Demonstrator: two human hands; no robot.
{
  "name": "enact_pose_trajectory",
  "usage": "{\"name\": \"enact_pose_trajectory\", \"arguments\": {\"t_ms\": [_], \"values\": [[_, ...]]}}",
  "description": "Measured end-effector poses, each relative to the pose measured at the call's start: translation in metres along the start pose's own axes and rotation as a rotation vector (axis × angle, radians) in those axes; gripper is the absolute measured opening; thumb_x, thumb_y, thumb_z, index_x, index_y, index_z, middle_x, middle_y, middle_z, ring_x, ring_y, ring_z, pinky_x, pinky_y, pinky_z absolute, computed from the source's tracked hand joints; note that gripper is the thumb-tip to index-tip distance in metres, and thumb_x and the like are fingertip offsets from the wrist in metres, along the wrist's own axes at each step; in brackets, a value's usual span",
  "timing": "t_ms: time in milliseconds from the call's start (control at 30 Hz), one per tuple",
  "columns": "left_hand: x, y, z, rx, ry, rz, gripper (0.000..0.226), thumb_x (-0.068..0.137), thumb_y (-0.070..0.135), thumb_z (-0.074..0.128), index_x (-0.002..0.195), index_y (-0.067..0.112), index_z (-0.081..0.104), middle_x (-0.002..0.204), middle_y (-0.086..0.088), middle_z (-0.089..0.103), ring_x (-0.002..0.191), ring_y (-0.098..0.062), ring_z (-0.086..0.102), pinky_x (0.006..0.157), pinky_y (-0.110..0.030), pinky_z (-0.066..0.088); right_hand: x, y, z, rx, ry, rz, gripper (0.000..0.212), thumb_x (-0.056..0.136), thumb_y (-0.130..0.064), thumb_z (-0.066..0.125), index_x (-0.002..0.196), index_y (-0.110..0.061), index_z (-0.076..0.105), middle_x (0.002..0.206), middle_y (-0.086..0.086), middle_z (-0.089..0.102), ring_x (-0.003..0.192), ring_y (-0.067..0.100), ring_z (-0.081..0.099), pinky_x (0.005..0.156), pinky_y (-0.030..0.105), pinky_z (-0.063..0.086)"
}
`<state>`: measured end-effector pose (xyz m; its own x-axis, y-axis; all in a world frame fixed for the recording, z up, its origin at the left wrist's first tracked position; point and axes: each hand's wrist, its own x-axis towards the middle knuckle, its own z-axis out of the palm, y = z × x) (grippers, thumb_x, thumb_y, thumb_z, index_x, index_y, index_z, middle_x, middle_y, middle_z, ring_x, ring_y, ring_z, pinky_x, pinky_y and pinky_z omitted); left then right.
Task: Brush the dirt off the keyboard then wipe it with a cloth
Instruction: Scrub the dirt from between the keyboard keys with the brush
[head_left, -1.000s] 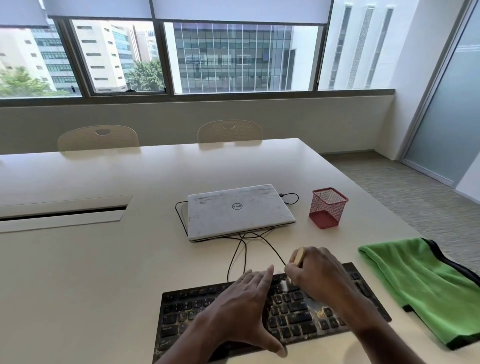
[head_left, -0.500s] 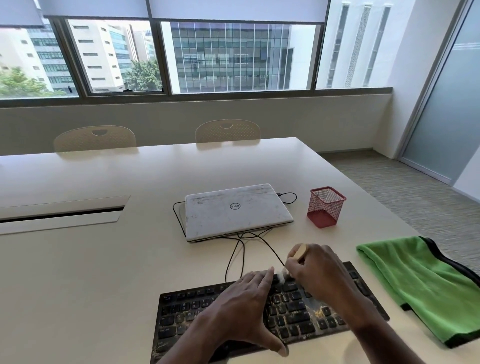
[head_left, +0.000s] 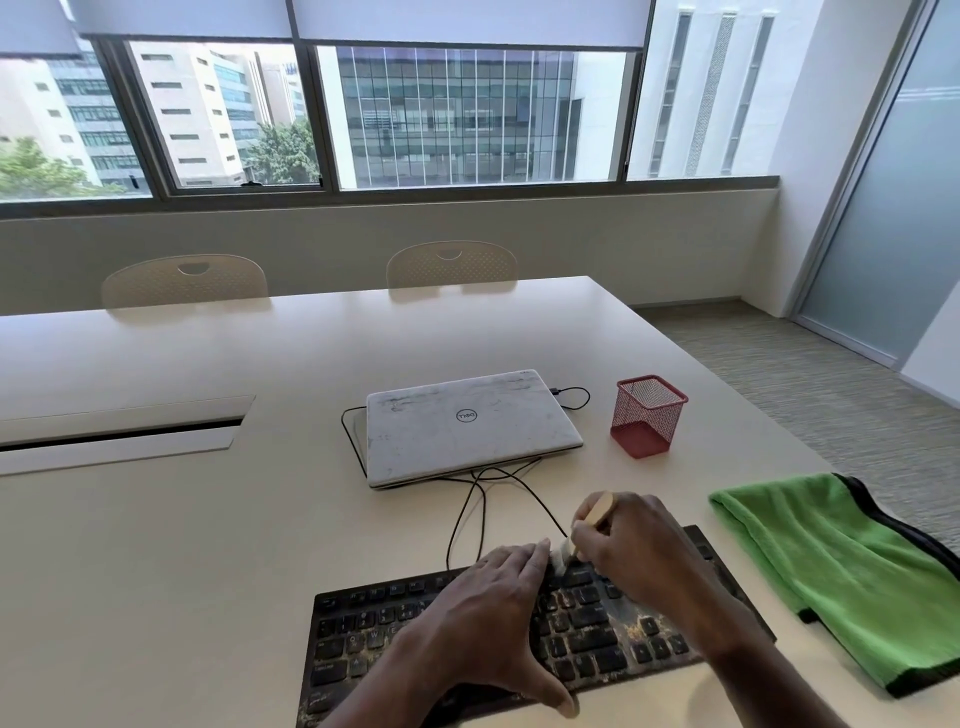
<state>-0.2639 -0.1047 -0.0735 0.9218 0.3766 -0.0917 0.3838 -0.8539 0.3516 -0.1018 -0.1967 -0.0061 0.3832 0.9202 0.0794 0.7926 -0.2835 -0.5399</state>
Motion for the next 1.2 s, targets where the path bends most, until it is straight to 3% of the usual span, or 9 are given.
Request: {"name": "enact_pose_trajectory", "arguments": {"t_ms": [67,233,500,733,867,933,1100,1200], "values": [[0.0,0.001,-0.001,-0.003,0.001,-0.002,0.145,0.065,0.08,0.076,0.161,0.012,-0.008,0.17,-0.003,0.008,0.155,-0.016,0.007,0.123,-0.025,0.001,-0.001,0.0,0.001,-0.011,-0.03,-0.012,0.022,0.094,-0.027,0.058,0.077,-0.023,0.07,0.065,-0.003,0.07,0.058,0.011,0.066,0.056,0.024,0.053],[0.0,0.001,0.0,-0.002,-0.013,-0.005,0.145,0.066,0.079,0.076,0.161,0.012,-0.011,0.171,-0.004,0.004,0.156,-0.017,0.005,0.121,-0.024,-0.002,0.001,0.002,-0.005,-0.118,0.018,0.043,0.019,0.09,-0.031,0.058,0.075,-0.023,0.066,0.062,-0.006,0.067,0.052,0.003,0.058,0.045,0.012,0.038],[0.004,0.004,-0.001,0.01,-0.022,0.008,0.143,0.068,0.077,0.077,0.16,0.013,-0.013,0.171,-0.006,0.004,0.156,-0.018,0.003,0.119,-0.023,-0.007,0.001,0.003,-0.009,-0.137,-0.005,0.042,0.02,0.092,-0.029,0.057,0.074,-0.024,0.064,0.061,-0.006,0.063,0.05,0.003,0.054,0.045,0.011,0.038],[0.003,0.004,-0.002,0.004,-0.014,0.015,0.144,0.067,0.077,0.077,0.161,0.013,-0.012,0.171,-0.005,0.005,0.156,-0.017,0.004,0.118,-0.021,-0.008,-0.003,-0.002,-0.011,-0.072,-0.045,0.02,0.019,0.092,-0.027,0.059,0.075,-0.028,0.066,0.063,-0.01,0.066,0.057,0.0,0.06,0.051,0.008,0.041],[0.002,0.005,-0.002,0.002,-0.021,0.01,0.144,0.068,0.077,0.076,0.16,0.013,-0.013,0.171,-0.004,0.003,0.156,-0.016,0.003,0.118,-0.021,-0.008,0.0,0.003,-0.013,-0.141,0.04,0.103,0.016,0.09,-0.03,0.06,0.076,-0.026,0.067,0.061,-0.009,0.063,0.055,-0.001,0.056,0.044,0.011,0.036],[0.002,0.005,-0.002,0.002,-0.022,0.01,0.143,0.068,0.078,0.076,0.161,0.013,-0.012,0.171,-0.004,0.003,0.156,-0.017,0.003,0.117,-0.021,-0.009,0.001,0.004,-0.012,-0.079,0.07,0.093,0.017,0.088,-0.028,0.06,0.074,-0.023,0.069,0.062,-0.006,0.067,0.056,0.003,0.062,0.049,0.015,0.042],[0.001,0.006,-0.003,0.01,-0.019,0.01,0.144,0.068,0.079,0.075,0.161,0.012,-0.013,0.171,-0.004,0.003,0.156,-0.017,0.004,0.118,-0.021,-0.008,-0.005,0.0,-0.012,-0.071,-0.036,0.069,0.018,0.091,-0.027,0.059,0.076,-0.025,0.068,0.063,-0.008,0.067,0.054,-0.002,0.059,0.049,0.008,0.04],[0.001,0.006,-0.003,0.015,-0.026,0.007,0.144,0.068,0.079,0.075,0.161,0.012,-0.013,0.171,-0.005,0.003,0.156,-0.018,0.004,0.117,-0.021,-0.008,-0.004,0.005,-0.013,-0.13,0.056,0.13,0.017,0.088,-0.03,0.06,0.076,-0.023,0.069,0.062,-0.007,0.065,0.056,0.0,0.058,0.045,0.011,0.037]]}}
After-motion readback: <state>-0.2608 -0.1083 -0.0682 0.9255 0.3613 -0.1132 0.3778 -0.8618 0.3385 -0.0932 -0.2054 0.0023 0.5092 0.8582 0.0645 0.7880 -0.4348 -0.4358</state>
